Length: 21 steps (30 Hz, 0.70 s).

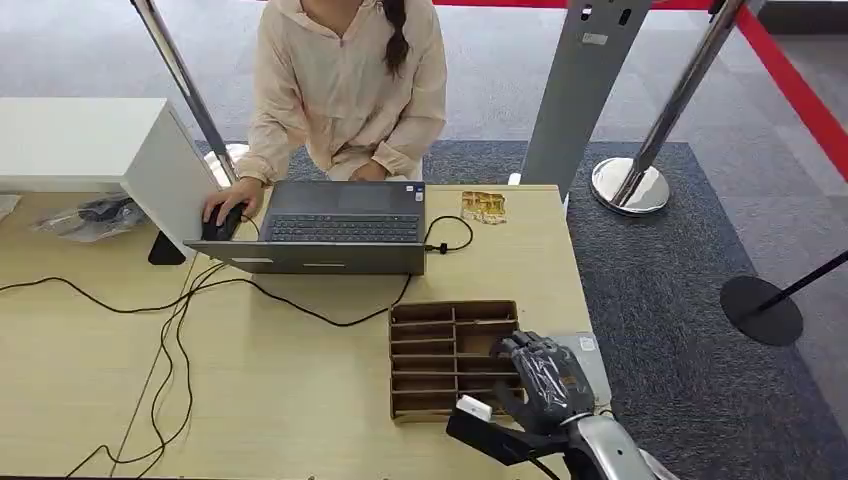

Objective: Pass the card to the sensor for recognition and then transmit it.

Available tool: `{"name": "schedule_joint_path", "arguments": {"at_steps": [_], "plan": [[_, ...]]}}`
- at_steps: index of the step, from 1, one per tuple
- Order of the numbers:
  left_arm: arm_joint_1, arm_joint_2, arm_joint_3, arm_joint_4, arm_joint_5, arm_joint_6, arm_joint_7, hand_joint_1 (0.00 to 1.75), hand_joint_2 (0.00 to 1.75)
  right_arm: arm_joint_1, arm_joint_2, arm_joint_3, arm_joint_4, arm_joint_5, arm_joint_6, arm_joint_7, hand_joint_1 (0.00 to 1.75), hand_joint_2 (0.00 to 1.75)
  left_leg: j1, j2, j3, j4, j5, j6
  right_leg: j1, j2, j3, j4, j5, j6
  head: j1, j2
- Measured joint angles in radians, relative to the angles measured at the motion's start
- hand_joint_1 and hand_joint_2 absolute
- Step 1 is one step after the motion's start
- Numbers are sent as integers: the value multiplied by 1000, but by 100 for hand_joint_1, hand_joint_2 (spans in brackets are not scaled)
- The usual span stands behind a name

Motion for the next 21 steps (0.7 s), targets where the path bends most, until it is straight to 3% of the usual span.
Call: {"name": "schedule_joint_path", "arguments": {"at_steps": [21], "plan": [[0,0,0,0,-4,10,-9,0,0,0,19,9,29,-9,-39,-6,82,175,0,0,0,0,0,0,0,0,0,0,0,0,0,0]]}}
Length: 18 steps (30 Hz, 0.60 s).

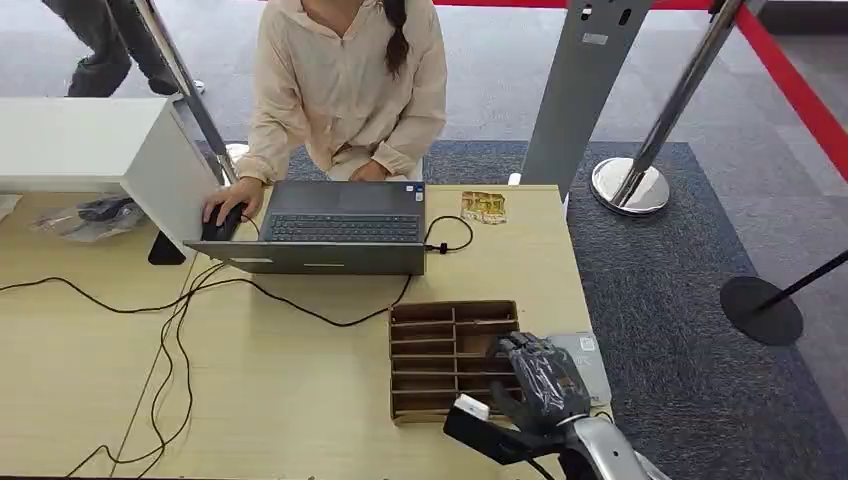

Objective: Pass the card to the sensor for recognition and then transmit it.

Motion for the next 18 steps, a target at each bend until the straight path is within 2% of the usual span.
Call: {"name": "schedule_joint_path", "arguments": {"at_steps": [13,16,17,18], "plan": [[0,0,0,0,0,2,0,0,0,0,5,8,15,-7,-1,0,84,175,0,0,0,0,0,0,0,0,0,0,0,0,0,0],[0,0,0,0,-1,2,0,0,0,0,7,11,21,-9,-2,0,98,175,0,0,0,0,0,0,0,0,0,0,0,0,0,0],[0,0,0,0,-2,2,0,0,0,0,8,12,21,-10,-3,0,129,175,0,0,0,0,0,0,0,0,0,0,0,0,0,0],[0,0,0,0,-2,2,0,0,0,0,9,13,23,-11,-5,0,141,175,0,0,0,0,0,0,0,0,0,0,0,0,0,0]]}}
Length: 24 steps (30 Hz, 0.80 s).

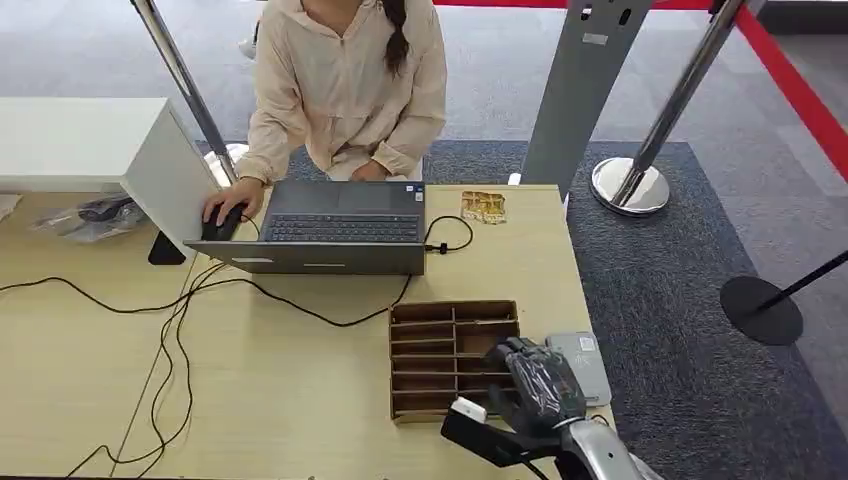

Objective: Pass the card to the sensor for recognition and then transmit it.

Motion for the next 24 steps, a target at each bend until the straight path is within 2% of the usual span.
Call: {"name": "schedule_joint_path", "arguments": {"at_steps": [3,24], "plan": [[0,0,0,0,-1,0,0,0,0,0,2,2,5,-1,-1,0,155,175,0,0,0,0,0,0,0,0,0,0,0,0,0,0],[0,4,0,0,-5,3,2,0,0,-2,3,3,22,10,-43,-11,148,175,0,0,0,0,0,0,0,0,0,0,0,0,0,0]]}}
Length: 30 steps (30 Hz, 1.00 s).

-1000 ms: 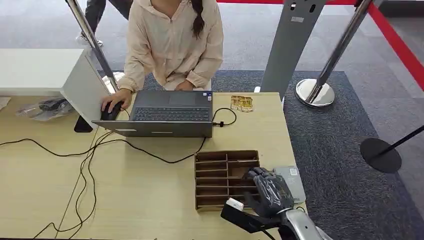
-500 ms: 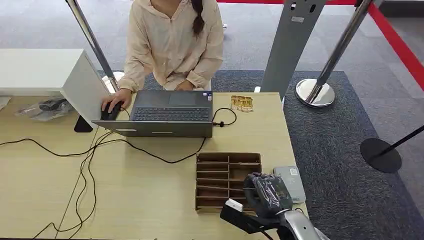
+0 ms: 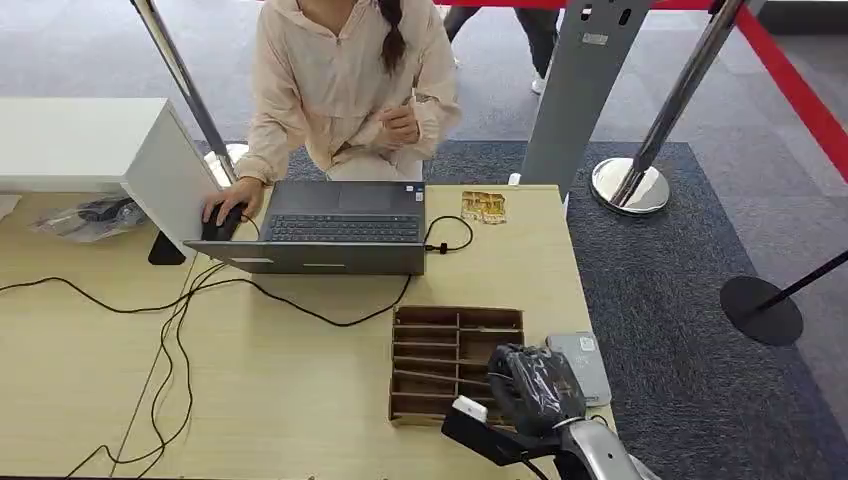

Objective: Pass the card to the sensor for recognition and then transmit it.

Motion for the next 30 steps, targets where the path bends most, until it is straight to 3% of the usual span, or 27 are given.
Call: {"name": "schedule_joint_path", "arguments": {"at_steps": [8,15,19,21,30], "plan": [[0,1,0,0,-7,-7,-2,0,0,-11,-1,-11,-4,53,1,-2,152,175,0,0,0,0,0,0,0,0,0,0,0,0,0,0],[0,3,0,0,-21,-15,-11,0,0,-57,-10,-56,-82,138,136,-23,155,175,0,0,0,0,0,0,0,0,0,0,0,0,0,0],[0,3,0,0,-21,-15,-11,0,0,-59,-10,-58,-87,140,142,-25,155,175,0,0,0,0,0,0,0,0,0,0,0,0,0,0],[0,3,0,0,-24,-20,-19,0,0,-122,-15,-111,-164,165,237,-57,157,175,0,0,0,0,0,0,0,0,0,0,0,0,0,0],[0,3,0,0,-35,-31,-36,0,0,-252,-18,-168,-273,155,340,-79,159,175,0,0,0,0,0,0,0,0,0,0,0,0,0,0]]}}
